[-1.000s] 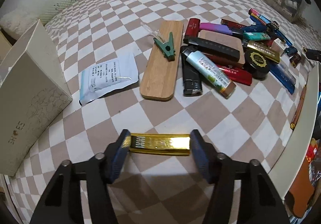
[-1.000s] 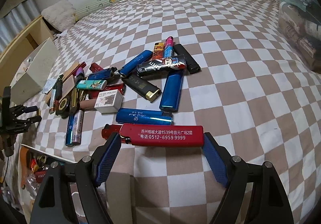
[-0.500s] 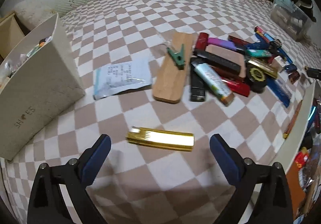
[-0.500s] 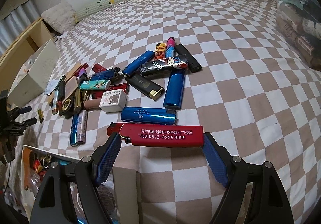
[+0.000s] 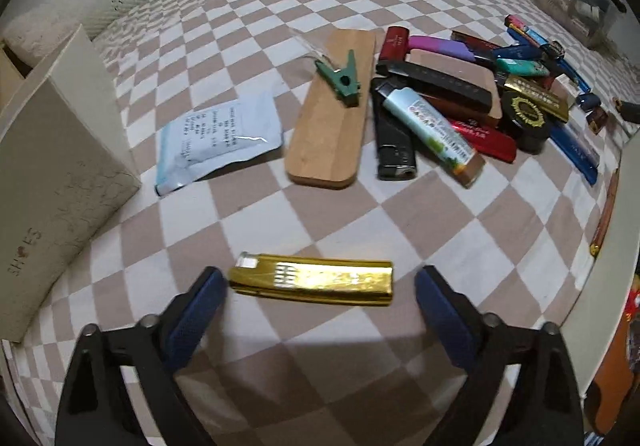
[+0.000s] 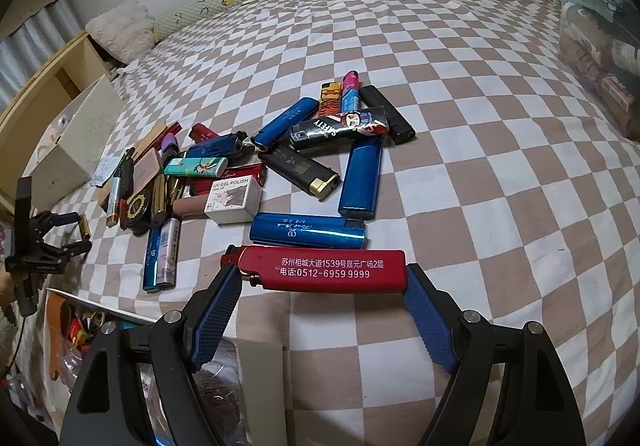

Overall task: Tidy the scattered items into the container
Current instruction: 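Lift both held lighters off the bed and carry them toward the open box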

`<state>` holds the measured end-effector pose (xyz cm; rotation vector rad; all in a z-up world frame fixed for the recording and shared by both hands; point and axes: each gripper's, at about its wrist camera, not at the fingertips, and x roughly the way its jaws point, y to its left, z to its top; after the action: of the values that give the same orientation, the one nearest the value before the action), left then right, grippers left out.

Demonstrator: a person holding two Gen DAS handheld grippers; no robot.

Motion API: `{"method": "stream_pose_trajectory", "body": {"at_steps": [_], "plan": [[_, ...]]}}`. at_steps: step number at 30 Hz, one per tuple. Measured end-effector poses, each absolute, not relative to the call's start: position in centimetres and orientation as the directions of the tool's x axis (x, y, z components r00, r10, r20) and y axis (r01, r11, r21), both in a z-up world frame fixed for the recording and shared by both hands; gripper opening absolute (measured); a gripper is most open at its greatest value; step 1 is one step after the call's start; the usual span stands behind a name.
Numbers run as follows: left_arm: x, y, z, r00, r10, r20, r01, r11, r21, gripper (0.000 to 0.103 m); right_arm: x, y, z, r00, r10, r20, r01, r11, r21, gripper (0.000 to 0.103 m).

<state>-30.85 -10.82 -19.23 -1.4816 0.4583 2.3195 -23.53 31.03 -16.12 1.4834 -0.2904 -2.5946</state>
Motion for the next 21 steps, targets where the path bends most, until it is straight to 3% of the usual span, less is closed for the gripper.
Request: {"method": "stream_pose_trajectory", "body": {"at_steps": [3,21], "plan": [[-30.9,-11.1,-19.1,-0.376,0.15,-0.914,-0.425,-0.905,0.026,0.081,-23.5,31.0,-16.2,-0.505,-0.218,-0.835,0.019,-0.97,0.242,0.082],[-27.9,-11.5,-14.4,-0.44,0.17,-0.882,-0.268,-0.962,-0.051,0.081,-21.2,30.6,-12.5,-0.57,-0.212,-0.794,0.022,-0.97,0.243,0.082]]}}
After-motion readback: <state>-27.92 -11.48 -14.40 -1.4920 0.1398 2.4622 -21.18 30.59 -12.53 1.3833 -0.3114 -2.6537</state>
